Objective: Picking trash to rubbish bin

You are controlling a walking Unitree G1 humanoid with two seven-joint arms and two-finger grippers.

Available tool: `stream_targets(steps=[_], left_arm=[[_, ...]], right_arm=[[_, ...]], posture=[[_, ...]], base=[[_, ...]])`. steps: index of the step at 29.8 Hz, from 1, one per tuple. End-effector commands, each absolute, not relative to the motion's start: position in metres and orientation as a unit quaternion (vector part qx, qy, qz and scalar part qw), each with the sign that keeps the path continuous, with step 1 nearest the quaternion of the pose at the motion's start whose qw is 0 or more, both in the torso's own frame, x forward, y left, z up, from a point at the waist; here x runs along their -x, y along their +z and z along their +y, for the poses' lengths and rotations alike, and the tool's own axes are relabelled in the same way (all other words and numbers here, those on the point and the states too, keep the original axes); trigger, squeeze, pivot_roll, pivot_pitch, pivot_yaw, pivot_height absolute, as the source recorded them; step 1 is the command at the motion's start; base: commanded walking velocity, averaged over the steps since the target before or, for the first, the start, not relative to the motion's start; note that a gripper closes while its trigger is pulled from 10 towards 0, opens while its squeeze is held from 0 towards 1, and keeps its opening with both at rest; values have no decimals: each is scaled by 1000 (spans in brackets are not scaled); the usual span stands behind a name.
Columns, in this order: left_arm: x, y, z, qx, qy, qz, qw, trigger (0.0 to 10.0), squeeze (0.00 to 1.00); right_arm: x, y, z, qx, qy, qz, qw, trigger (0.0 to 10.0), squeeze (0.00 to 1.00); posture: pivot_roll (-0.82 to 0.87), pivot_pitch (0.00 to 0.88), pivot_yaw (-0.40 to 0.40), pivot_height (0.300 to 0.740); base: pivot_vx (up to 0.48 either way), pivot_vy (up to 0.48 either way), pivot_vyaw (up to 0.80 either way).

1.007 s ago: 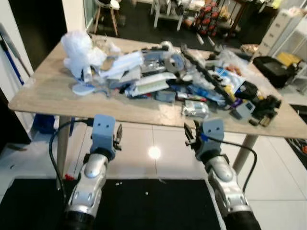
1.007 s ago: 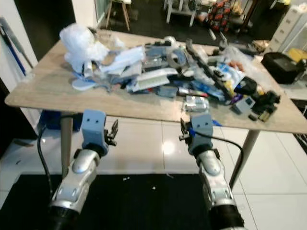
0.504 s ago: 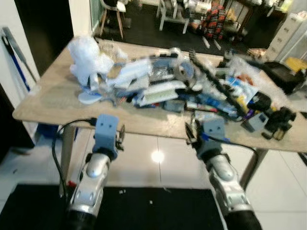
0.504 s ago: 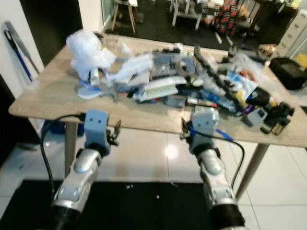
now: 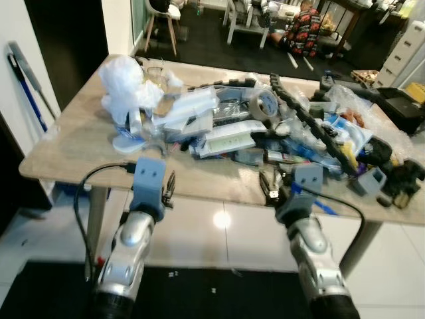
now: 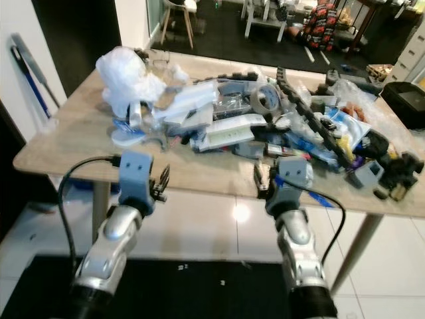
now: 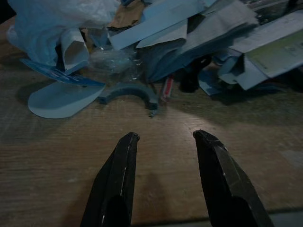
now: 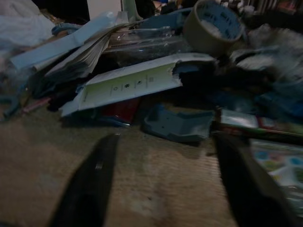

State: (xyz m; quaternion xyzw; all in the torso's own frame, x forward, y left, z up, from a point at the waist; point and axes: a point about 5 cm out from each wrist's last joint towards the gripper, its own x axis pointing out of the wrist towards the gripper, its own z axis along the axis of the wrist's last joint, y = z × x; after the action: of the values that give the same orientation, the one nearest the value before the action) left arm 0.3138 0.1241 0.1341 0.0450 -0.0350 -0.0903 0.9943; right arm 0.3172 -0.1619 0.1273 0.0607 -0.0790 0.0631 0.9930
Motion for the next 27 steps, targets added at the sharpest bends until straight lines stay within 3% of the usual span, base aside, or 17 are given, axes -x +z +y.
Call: stream_targets(steps=[1, 7, 18, 20, 21, 22, 23, 24, 25, 27], left_arm=[[-312, 133, 119, -41, -101, -30, 994, 10000, 0], [-311, 134, 117, -44, -106, -32, 993, 10000, 0], [-310, 136, 114, -49, -118, -34, 991, 10000, 0], [-311, 136, 114, -50, -119, -34, 991, 10000, 0], [-311, 136, 114, -50, -120, -34, 991, 10000, 0], [-311, 136, 114, -51, -120, -34, 991, 10000, 0], [-311, 136, 114, -51, -120, -34, 991, 10000, 0], [-311, 137, 114, -51, -120, -35, 991, 10000, 0], [-312, 137, 114, -52, -120, -35, 991, 10000, 0], [-312, 138, 114, -53, -120, -36, 991, 10000, 0]], right_arm=[[-316, 126, -174, -84, 41, -73, 993, 10000, 1000], [-316, 127, -170, -236, 62, -65, 968, 10000, 1000], [-323, 137, -166, -367, 80, -65, 924, 10000, 1000], [-323, 139, -164, -371, 91, -64, 922, 10000, 945], [-323, 141, -163, -374, 99, -64, 920, 10000, 565], [-324, 141, -163, -377, 101, -62, 919, 10000, 439], [-324, 141, -163, -377, 101, -62, 919, 10000, 439], [-324, 139, -164, -375, 95, -58, 920, 10000, 110], [-325, 138, -164, -379, 92, -52, 919, 10000, 0], [-325, 135, -165, -387, 88, -43, 917, 10000, 0]], posture=[[-38, 98, -106, 740], [-35, 106, -107, 740], [-30, 114, -99, 740], [-30, 114, -99, 740], [-30, 114, -100, 740], [-29, 114, -100, 740], [-29, 114, -100, 740], [-26, 116, -102, 740], [-26, 116, -102, 740], [-26, 116, -102, 740]], base=[[292, 0, 0], [290, 0, 0], [289, 0, 0], [292, 0, 0], [289, 0, 0], [289, 0, 0], [289, 0, 0], [289, 0, 0], [296, 0, 0], [294, 0, 0]])
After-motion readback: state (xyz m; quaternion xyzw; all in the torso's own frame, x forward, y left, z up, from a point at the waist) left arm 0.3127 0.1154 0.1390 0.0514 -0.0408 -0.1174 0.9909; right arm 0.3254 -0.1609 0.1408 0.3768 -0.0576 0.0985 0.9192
